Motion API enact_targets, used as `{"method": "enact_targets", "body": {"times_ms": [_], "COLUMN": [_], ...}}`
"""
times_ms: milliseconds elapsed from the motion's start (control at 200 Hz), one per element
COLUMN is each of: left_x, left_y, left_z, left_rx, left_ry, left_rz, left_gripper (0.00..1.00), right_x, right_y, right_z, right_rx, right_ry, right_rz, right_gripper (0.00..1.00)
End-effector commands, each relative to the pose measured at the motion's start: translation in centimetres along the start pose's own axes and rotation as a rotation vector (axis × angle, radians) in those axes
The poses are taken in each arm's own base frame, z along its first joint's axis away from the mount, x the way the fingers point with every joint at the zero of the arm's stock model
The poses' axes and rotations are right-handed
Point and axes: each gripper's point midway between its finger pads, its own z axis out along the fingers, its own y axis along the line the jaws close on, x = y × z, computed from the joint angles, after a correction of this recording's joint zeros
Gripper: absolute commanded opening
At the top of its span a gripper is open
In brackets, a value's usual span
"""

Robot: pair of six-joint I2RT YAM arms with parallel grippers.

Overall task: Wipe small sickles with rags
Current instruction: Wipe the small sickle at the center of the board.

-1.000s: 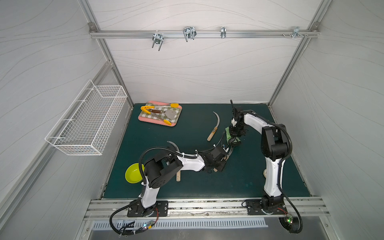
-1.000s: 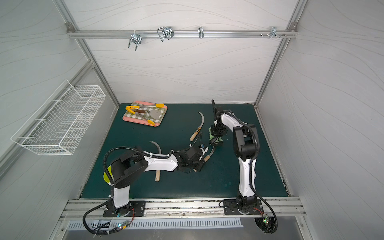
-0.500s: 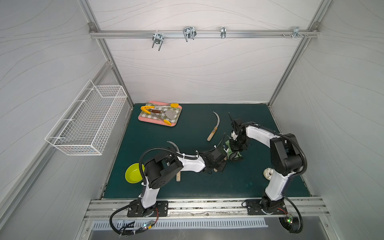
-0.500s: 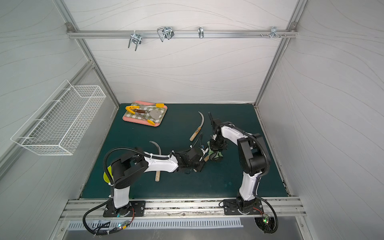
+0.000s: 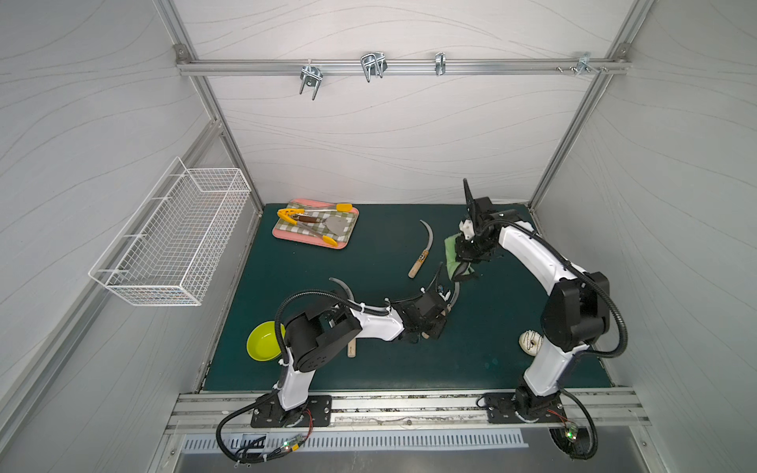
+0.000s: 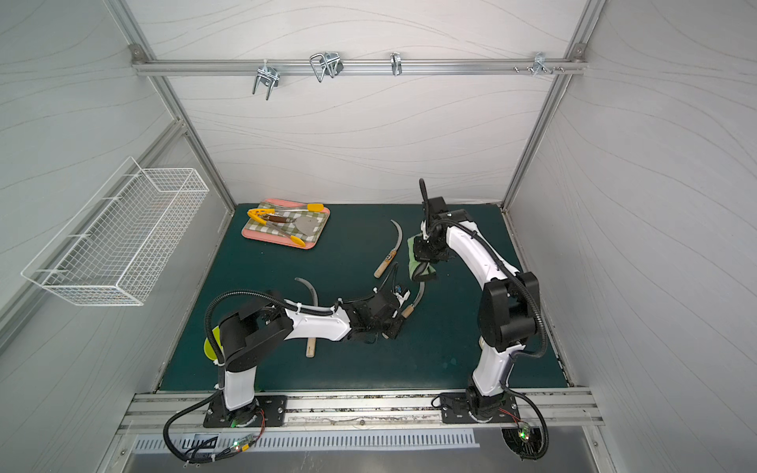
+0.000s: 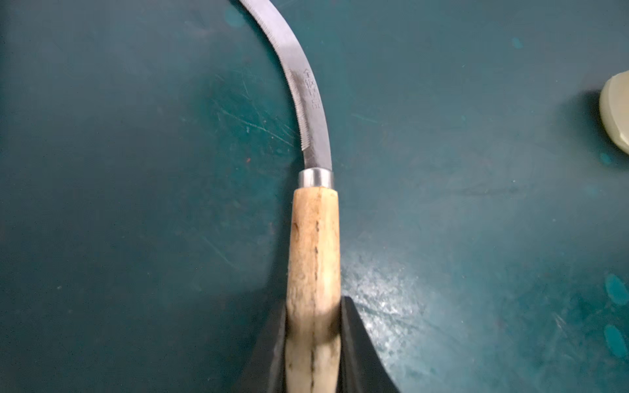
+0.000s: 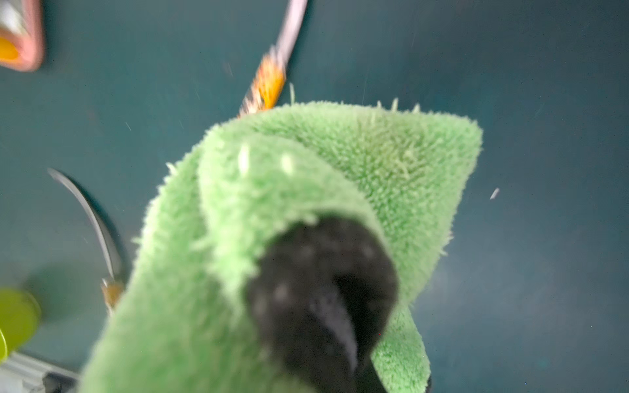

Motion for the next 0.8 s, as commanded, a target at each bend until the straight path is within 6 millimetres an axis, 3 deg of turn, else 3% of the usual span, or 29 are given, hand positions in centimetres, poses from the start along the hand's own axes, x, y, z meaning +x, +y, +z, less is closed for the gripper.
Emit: {"method": "enact_targets", "body": {"times_ms": [0,150,345,575,795], "left_x": [4.2,4.4,4.4,4.1,4.0], "left_y": [2.1,2.2,2.2,2.3,2.7], "left_z": [1.7,1.9,2.0,1.8,1.5], "left_rx": [-0.077,-0.081,-0.082,-0.093,-0.113], "left_ry": [0.111,0.118,0.120,0.113,0.093], "left_rz": [0.000,0.003,0.004,0.005,0.001], "left_gripper": [0.00,0.00,0.00,0.00,0.00], "right_x": [0.5,0.3,3.2,7.8,13.8], "right_y": [-2.9,-4.2,-5.4,-5.7,-4.8], "right_z": [4.3,9.1,13.3,12.7,11.1], "right_rx": [0.091,0.111,0.126,0.170,0.193], "right_ry": [0.129,0.202,0.333,0.409,0.464], "right_rz": [0.002,0.008,0.009,0.002,-0.012], "right_gripper": [0.10,0.10,0.10,0.10,0.11]}}
